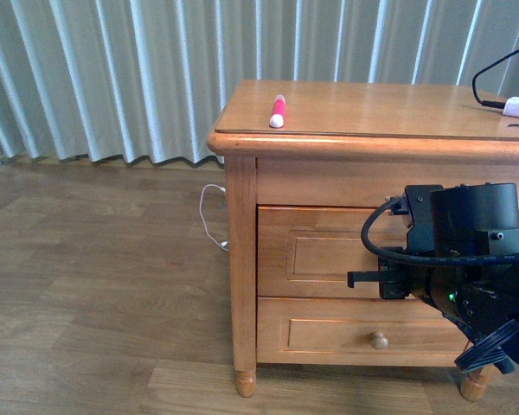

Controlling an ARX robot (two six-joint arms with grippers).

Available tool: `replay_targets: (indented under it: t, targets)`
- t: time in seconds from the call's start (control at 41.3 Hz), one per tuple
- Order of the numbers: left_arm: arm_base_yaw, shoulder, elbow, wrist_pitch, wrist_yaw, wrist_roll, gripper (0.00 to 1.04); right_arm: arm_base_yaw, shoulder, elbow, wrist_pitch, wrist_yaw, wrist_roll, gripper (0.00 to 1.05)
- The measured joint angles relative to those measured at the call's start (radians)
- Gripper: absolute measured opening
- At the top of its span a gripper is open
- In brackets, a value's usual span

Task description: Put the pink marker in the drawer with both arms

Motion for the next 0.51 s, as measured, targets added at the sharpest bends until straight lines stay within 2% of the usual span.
replay_targets:
  t: [0.266, 0.509]
  targets:
    - [0.0, 0.0, 0.0, 0.0, 0.0, 0.0, 0.99, 0.0, -0.049, -0.088, 0.02, -0.014, 0.008, 0.24]
    - [0.0, 0.0, 0.0, 0.0, 0.0, 0.0, 0.99, 0.015, -0.204, -0.381, 0.122, -0.032, 0.021, 0.24]
